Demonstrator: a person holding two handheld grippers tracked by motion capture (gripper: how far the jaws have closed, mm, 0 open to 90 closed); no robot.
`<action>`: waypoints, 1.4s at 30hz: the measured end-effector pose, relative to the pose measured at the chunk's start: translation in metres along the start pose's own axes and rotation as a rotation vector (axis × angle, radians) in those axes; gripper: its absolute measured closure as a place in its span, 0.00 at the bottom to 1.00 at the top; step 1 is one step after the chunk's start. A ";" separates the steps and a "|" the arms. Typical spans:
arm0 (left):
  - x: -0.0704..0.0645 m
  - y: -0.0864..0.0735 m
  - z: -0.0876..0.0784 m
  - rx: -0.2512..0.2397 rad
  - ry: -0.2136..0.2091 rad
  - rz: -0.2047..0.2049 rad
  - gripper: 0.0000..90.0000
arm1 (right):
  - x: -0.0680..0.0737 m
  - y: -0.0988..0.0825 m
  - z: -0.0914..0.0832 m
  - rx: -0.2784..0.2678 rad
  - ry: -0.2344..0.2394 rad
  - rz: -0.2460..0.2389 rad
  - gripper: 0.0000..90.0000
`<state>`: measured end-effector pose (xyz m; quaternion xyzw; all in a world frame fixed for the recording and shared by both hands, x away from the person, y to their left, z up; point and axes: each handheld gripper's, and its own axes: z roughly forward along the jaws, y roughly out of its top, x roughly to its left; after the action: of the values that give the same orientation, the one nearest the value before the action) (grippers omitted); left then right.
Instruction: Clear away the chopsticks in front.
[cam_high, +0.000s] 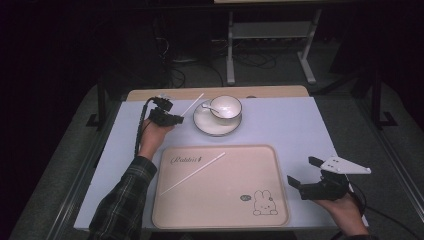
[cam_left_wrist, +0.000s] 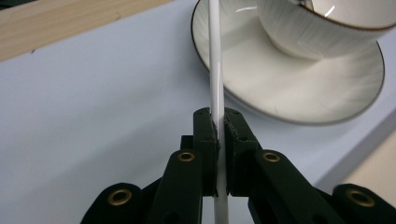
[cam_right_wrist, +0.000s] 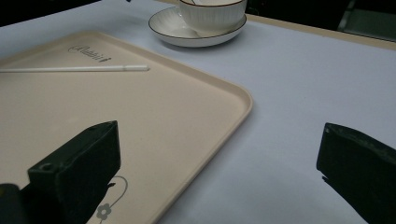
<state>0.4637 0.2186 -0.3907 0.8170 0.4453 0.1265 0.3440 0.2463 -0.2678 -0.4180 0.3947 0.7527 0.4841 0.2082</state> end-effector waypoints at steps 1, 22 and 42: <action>0.000 -0.008 -0.007 -0.003 -0.008 -0.013 0.94 | 0.000 0.000 0.000 0.000 0.000 0.000 0.00; -0.051 -0.077 -0.059 0.023 -0.140 0.016 0.94 | 0.001 0.000 0.000 0.003 -0.004 -0.006 0.00; -0.120 -0.112 -0.042 0.157 -0.259 0.147 0.94 | 0.002 0.001 0.001 0.007 -0.004 -0.009 0.00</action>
<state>0.3019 0.1804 -0.4234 0.8812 0.3448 0.0099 0.3234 0.2461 -0.2653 -0.4177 0.3931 0.7556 0.4799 0.2104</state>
